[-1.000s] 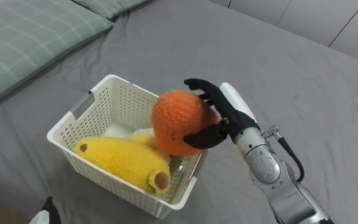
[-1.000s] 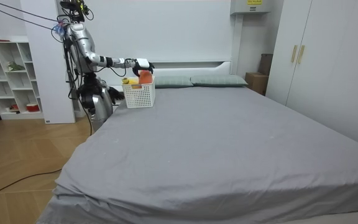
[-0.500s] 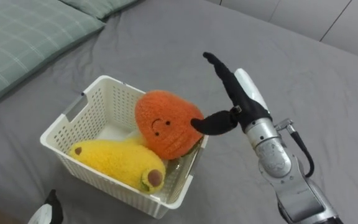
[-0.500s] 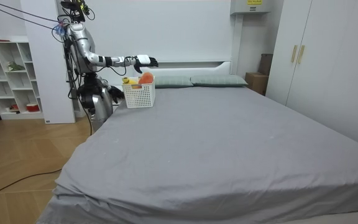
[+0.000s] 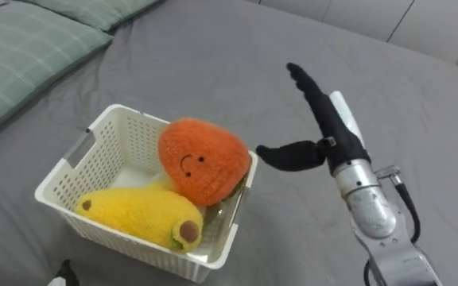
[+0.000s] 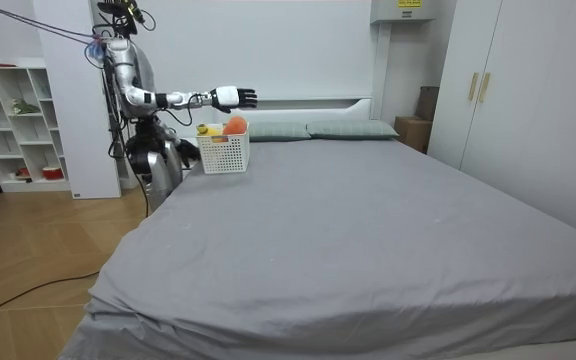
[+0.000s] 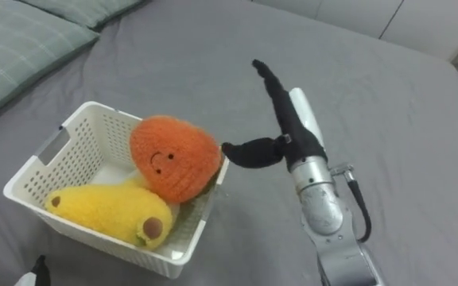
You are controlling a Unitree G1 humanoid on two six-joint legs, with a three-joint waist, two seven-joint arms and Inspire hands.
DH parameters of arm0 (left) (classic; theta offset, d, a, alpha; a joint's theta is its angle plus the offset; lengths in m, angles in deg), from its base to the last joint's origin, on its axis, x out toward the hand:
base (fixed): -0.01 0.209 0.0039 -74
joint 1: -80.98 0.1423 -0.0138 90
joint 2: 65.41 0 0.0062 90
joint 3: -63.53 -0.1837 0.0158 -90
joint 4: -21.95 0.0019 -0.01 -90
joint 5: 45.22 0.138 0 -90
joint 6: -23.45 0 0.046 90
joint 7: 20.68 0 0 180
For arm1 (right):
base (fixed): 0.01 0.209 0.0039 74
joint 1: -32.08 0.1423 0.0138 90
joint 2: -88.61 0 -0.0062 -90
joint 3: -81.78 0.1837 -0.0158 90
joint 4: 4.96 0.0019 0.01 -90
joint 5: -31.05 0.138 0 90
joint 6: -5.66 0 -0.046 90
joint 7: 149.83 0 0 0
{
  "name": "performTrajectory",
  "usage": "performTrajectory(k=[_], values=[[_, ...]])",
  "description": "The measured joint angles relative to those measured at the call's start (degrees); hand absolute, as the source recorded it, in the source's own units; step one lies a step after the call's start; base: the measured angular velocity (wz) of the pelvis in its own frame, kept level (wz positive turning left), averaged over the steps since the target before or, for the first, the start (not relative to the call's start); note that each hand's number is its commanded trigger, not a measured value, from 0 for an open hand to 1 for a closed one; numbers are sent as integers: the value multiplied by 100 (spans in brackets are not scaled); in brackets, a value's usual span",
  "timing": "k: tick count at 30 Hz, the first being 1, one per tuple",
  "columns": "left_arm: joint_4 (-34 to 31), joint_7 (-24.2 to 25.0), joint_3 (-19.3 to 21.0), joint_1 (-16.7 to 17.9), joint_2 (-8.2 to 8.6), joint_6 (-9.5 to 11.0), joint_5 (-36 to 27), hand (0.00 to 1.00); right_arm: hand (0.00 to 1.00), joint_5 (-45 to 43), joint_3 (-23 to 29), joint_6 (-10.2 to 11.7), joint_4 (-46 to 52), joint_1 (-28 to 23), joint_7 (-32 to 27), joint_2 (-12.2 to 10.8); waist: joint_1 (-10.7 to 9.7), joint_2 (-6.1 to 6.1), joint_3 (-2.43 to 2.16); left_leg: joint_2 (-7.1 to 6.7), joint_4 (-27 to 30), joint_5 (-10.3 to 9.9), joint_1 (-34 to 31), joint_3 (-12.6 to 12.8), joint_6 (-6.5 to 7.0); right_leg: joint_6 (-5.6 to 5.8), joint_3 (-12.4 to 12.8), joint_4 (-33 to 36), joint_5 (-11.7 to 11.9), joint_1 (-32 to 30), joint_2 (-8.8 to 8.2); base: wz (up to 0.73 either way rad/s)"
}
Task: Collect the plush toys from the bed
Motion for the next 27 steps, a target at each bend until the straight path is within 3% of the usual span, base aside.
performTrajectory(k=[5, 8, 10, 13, 22, 27], values=[[111, -95, 43, 35, 9, 0, -6, 0, 0, 627, 512, 10, -5, -285, -414, 8, -301, 62, 10, 2, -57, -2, 67, 162, 13, 33, 201, -11, 22, -45, 48, -20], [165, -146, 136, 77, 43, 1, -21, 0, 0, 872, 803, 11, -6, -659, -591, 2, -433, 104, -31, 18, -111, -14, 92, 283, 25, 36, 347, -13, 24, -67, 74, -20], [240, -175, 159, 114, 53, 3, -78, 0, 0, 1106, 1012, 13, -12, -762, -735, 0, -616, 181, -12, 20, -162, -16, 154, 365, 29, 43, 432, -9, 28, -71, 84, -21], [261, -264, 165, 172, 65, 6, -289, 0, 0, 1515, 1296, 17, -17, -879, -1010, -4, -754, 239, -37, 36, -190, -29, 183, 524, 27, 44, 596, 9, 29, -146, 106, -30], [334, -437, 262, 375, 89, -31, -509, 0, 0, 2615, 1771, 89, -865, -1051, -1770, -52, -1082, 284, -13, 118, -208, -82, 173, 810, -17, 18, 910, -4, 75, -251, 216, -17], [350, -439, 408, 436, 188, -31, -640, 0, 0, 3410, 2110, 138, -1677, -1155, -1921, -75, -1158, 340, -47, 150, -212, -98, 183, 932, -33, 8, 1017, -2, 81, -304, 262, -14]])
